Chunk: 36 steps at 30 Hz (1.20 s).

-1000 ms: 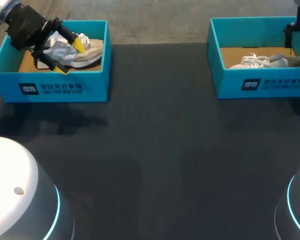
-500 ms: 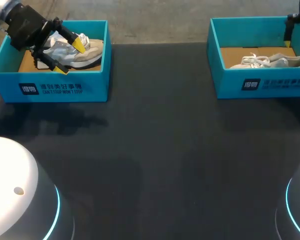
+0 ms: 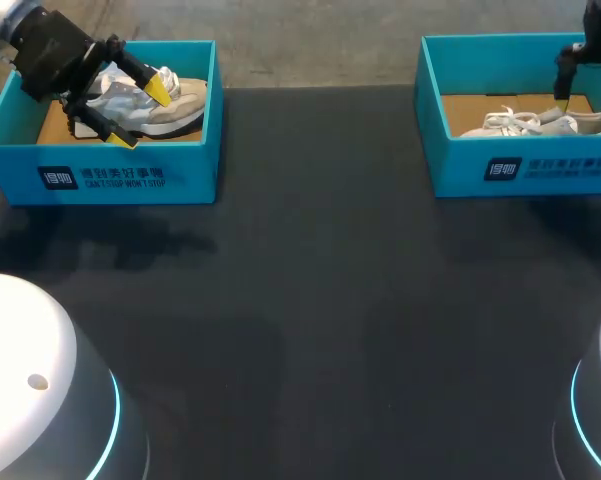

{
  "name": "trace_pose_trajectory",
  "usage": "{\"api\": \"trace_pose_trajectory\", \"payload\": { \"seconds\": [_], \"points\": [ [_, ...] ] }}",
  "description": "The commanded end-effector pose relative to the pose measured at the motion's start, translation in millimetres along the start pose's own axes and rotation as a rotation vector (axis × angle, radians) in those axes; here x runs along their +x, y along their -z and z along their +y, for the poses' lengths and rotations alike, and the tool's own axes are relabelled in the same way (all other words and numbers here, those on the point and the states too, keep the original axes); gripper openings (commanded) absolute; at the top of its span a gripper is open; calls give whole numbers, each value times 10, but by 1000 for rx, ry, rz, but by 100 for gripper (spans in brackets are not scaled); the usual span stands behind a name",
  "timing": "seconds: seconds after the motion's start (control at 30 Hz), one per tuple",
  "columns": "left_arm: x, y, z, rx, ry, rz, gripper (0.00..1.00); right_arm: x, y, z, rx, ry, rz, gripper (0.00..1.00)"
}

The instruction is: Take the shoe out of the shoebox, open the shoe tongue, remove and reinsert the insole, then place the shoe into the shoebox

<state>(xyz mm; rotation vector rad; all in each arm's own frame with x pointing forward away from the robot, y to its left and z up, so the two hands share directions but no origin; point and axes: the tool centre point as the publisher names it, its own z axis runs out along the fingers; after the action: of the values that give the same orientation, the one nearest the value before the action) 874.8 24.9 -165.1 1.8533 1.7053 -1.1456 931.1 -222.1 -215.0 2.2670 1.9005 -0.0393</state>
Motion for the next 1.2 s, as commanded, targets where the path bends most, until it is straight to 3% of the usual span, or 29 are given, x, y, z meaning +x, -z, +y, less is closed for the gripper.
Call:
{"api": "trace_pose_trajectory", "payload": {
  "seconds": [0.03, 0.7, 0.83, 0.93, 1.2],
  "points": [
    [-1, -1, 4, 0, -1, 2, 100, -23, 17, -63, -57, -1, 2, 100],
    [-1, -1, 4, 0, -1, 2, 100, -23, 17, -63, -57, -1, 2, 100],
    [3, 35, 128, -120, -50, 81, 100, -23, 17, -63, -57, -1, 2, 100],
    [8, 146, 238, -167, -84, 132, 100, -23, 17, -63, -57, -1, 2, 100],
    [228, 521, 602, -316, -164, 333, 100, -23, 17, -63, -57, -1, 2, 100]
  ]
}}
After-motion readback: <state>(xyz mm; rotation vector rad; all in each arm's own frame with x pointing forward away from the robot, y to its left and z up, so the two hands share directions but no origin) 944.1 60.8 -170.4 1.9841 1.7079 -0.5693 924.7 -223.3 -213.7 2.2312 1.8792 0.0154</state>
